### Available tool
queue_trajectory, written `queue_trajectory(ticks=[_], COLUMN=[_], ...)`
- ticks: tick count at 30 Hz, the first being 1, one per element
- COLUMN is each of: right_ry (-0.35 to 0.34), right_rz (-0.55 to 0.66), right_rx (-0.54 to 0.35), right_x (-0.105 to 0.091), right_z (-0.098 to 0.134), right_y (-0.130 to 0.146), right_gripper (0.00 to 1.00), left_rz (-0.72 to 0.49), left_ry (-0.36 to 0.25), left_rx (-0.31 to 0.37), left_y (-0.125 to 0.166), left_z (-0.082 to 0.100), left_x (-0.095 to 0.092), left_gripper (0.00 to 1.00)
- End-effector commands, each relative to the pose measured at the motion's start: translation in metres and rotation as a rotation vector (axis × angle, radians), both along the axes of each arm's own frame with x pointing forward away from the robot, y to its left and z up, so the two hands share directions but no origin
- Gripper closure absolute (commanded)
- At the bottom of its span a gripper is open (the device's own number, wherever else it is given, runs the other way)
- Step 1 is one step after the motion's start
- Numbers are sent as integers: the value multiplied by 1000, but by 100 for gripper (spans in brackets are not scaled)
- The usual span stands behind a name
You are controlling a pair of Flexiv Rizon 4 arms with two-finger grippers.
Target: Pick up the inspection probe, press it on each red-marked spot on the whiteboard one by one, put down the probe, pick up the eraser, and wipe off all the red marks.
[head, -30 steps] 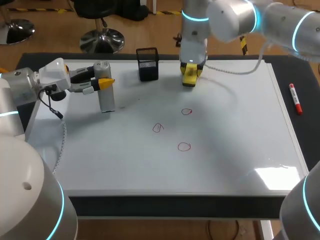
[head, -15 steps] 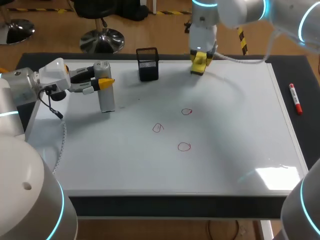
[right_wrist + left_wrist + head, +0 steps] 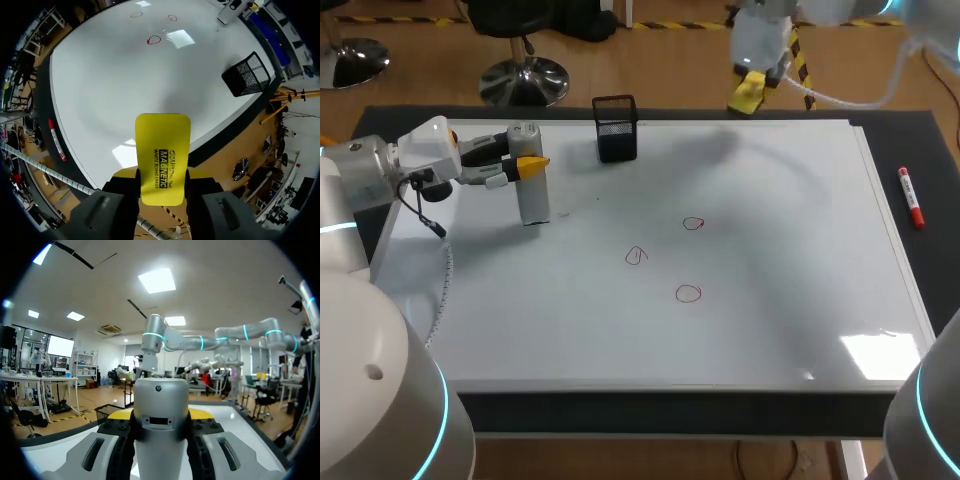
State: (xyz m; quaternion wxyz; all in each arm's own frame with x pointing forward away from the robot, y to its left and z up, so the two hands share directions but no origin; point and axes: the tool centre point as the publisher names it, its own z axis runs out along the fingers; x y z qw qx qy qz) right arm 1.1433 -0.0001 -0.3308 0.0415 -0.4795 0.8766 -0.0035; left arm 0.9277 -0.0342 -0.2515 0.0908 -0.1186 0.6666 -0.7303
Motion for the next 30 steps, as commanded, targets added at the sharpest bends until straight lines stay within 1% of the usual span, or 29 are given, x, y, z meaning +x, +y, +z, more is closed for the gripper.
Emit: queue_trajectory(ticks=[1,3,10,17,30], right_ry=[8,19,10,23,9], right_rz=[-15,-27,-81,-143,-203], right_rx=[8,6,-1,12,36], right_x=[-14,-18,-30,-41,-52], right_z=[14,15,22,20,21], right_y=[-16,-25,-55,-80,-102], right_gripper=[100,100,100,100,100], left_rz=[2,2,2,2,2], left_ry=[-2,-2,-2,-2,-2], left_rx=[-1,-1,-1,-1,-1], left_y=[0,0,0,0,0], left_z=[0,0,0,0,0], left_x=[0,0,0,0,0], left_gripper=[100,100,100,100,100])
